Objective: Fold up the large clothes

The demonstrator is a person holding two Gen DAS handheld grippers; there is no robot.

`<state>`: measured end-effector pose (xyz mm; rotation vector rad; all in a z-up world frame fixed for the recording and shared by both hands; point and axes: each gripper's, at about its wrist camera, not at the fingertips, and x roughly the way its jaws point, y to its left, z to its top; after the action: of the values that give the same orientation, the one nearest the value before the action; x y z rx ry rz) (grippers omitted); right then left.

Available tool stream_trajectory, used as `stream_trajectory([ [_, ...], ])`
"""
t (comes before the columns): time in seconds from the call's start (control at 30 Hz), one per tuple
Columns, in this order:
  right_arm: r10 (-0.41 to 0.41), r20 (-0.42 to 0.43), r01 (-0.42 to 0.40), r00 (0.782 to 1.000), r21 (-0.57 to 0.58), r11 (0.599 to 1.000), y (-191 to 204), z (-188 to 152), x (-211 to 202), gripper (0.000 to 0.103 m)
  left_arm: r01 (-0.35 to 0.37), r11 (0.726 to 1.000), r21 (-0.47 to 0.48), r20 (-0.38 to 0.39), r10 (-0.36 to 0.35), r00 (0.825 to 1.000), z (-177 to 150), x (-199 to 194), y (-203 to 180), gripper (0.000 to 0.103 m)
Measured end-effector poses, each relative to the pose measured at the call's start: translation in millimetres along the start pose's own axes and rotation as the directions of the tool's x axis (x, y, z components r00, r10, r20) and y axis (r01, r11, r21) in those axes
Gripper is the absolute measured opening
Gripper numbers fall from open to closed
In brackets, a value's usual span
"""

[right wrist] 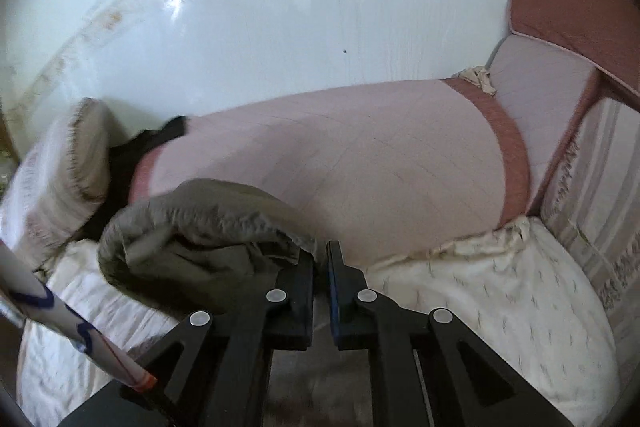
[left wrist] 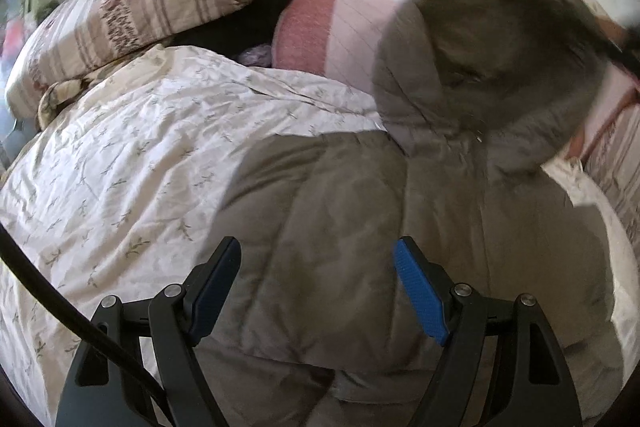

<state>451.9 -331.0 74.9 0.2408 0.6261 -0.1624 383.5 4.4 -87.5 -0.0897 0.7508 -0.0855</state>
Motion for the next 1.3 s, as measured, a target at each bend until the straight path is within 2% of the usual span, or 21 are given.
stream_trajectory([
  [0.03,0.018,0.005,-0.018,1.0,0.0,1.0,-1,-9,-12,0.006,0.004,1.0,-0.022,0.008,-0.004,1.0,3,-3,6,0.078],
  [0.17,0.049,0.042,-0.048,0.998,-0.034,0.998,-4,-83,-85,0.006,0.003,0.995,-0.103,0.062,0.003,0.998,12,-18,27,0.078],
  [0.27,0.077,0.021,-0.076,0.997,-0.026,0.997,-9,-143,-112,0.006,0.026,0.991,-0.128,0.095,-0.014,0.995,14,-25,28,0.078],
  [0.33,0.042,-0.007,-0.042,0.999,-0.036,0.998,-12,-176,-112,0.006,0.057,0.994,-0.096,0.1,-0.048,0.994,12,-25,16,0.078],
  [0.43,-0.008,-0.102,0.006,0.995,-0.015,1.0,-26,-221,-80,0.005,0.121,0.992,-0.026,0.083,-0.119,0.989,4,-21,-12,0.078],
  [0.5,-0.028,-0.163,0.027,0.986,-0.006,1.0,-33,-237,-57,0.003,0.139,0.99,0.021,0.069,-0.141,0.988,-2,-16,-30,0.078],
  [0.57,-0.033,-0.221,0.032,0.975,-0.009,0.999,-39,-245,-38,0.001,0.109,0.99,0.09,0.034,-0.113,0.993,-10,-3,-49,0.078],
  [0.63,-0.013,-0.245,0.014,0.97,0.001,1.0,-41,-250,-32,0.001,0.062,0.989,0.133,-0.043,-0.057,0.997,-18,18,-59,0.079],
  [0.77,-0.032,-0.231,0.021,0.972,-0.052,0.998,-34,-246,-40,0.001,0.038,0.987,0.157,-0.042,-0.032,0.999,-21,20,-62,0.079],
  [0.83,-0.036,-0.174,0.027,0.984,-0.054,0.998,-31,-237,-57,0.001,0.041,0.988,0.152,-0.045,-0.035,0.998,-23,20,-61,0.079],
  [0.93,0.012,-0.016,-0.013,1.0,-0.036,0.999,-26,-210,-88,0.003,0.034,0.987,0.159,-0.043,-0.028,0.999,-25,19,-62,0.079],
  [1.0,0.049,-0.002,-0.049,0.999,-0.053,0.997,-15,-199,-87,0.008,0.03,0.986,0.164,-0.043,-0.023,0.999,-26,19,-63,0.079],
  [1.1,0.095,0.03,-0.093,0.995,-0.048,0.994,1,-190,-71,0.009,0.029,0.986,0.166,-0.043,-0.022,0.999,-27,19,-63,0.08],
  [1.13,0.106,0.03,-0.104,0.994,-0.059,0.993,7,-193,-63,0.015,0.03,0.986,0.166,-0.043,-0.023,0.999,-27,19,-63,0.08],
  [1.2,0.082,-0.018,-0.083,0.996,-0.076,0.994,16,-200,-39,0.022,0.031,0.986,0.164,-0.042,-0.024,0.999,-27,18,-63,0.08],
  [1.3,0.059,-0.146,-0.068,0.988,-0.056,0.996,18,-217,-4,0.022,0.062,0.99,0.128,-0.011,-0.061,0.998,-22,10,-57,0.079],
])
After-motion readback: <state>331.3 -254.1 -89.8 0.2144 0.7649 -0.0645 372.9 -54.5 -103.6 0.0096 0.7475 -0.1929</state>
